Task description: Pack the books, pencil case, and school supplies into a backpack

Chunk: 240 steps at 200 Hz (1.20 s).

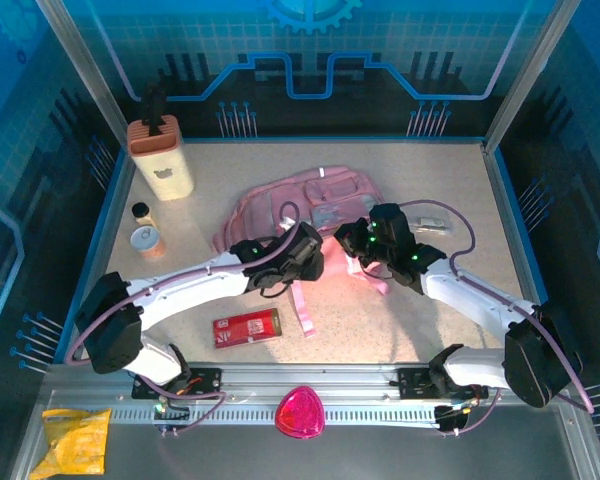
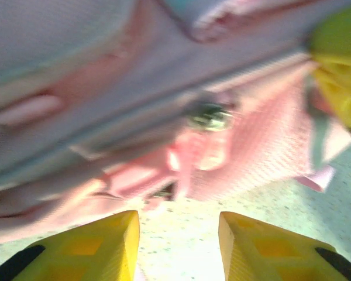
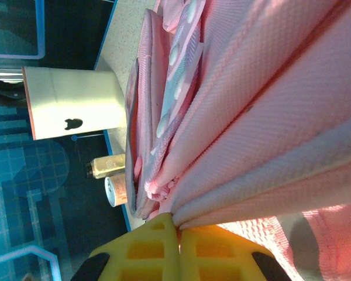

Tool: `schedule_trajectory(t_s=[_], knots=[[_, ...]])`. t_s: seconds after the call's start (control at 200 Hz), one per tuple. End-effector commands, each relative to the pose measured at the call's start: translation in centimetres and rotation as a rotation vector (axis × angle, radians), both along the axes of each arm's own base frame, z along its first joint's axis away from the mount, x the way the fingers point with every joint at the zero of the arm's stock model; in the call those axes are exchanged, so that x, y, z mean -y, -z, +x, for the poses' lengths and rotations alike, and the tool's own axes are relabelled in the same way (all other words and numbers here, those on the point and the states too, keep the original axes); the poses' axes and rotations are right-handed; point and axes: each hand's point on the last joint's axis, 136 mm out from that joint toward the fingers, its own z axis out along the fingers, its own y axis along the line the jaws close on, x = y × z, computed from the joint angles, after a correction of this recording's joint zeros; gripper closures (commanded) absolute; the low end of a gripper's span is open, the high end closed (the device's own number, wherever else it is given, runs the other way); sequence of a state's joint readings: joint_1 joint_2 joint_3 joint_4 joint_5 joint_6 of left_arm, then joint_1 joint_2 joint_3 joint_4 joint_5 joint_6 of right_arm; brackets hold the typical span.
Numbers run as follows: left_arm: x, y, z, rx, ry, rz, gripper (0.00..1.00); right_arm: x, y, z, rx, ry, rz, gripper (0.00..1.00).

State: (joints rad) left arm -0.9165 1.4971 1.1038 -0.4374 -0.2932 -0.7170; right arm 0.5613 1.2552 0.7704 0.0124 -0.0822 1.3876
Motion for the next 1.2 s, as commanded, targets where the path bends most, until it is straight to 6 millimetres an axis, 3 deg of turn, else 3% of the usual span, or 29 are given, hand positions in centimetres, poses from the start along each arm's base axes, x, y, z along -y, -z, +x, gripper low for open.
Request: schedule_trajectory(t_s=[0.0,0.21,0.47,0.645,0.88,1.006,1.111,1.196], knots=[[1.0,-2.3,1.3,0.075,-0.074,-0.033,0.58,-1.7,-4.7,0.8,0.124,-0.037,0.075,1.0],[1.6,-1.4,2.4,0.087,-0.122,0.066,0.55,-2.1,-4.6,0.9,0.118,-0.039,0.087,1.0],[0.8,-0.2,3.6,0.086,-0.211,0.154,0.6,-2.1,-4.8,0.8,0.11,-0.039,0.102,1.0],[1.4,-0.7,5.0,0.153,-0.215,0.151,0.7,-2.4,-5.2,0.7,0.116,-0.047,0.112,1.0],[0.5,-2.1,5.8,0.196,-0.25,0.194,0.86,-2.2,-4.7,0.5,0.114,-0.043,0.105,1.0],[-0.4,-3.0,5.5,0.205,-0.248,0.194,1.0,-1.8,-4.5,0.5,0.113,-0.045,0.089,1.0],[-1.0,-3.6,4.7,0.21,-0.22,0.16,1.0,-1.0,-4.0,0.6,0.105,-0.037,0.086,1.0],[-2.0,-3.0,3.6,0.167,-0.192,0.156,1.0,-0.3,-4.0,0.7,0.105,-0.039,0.089,1.0]])
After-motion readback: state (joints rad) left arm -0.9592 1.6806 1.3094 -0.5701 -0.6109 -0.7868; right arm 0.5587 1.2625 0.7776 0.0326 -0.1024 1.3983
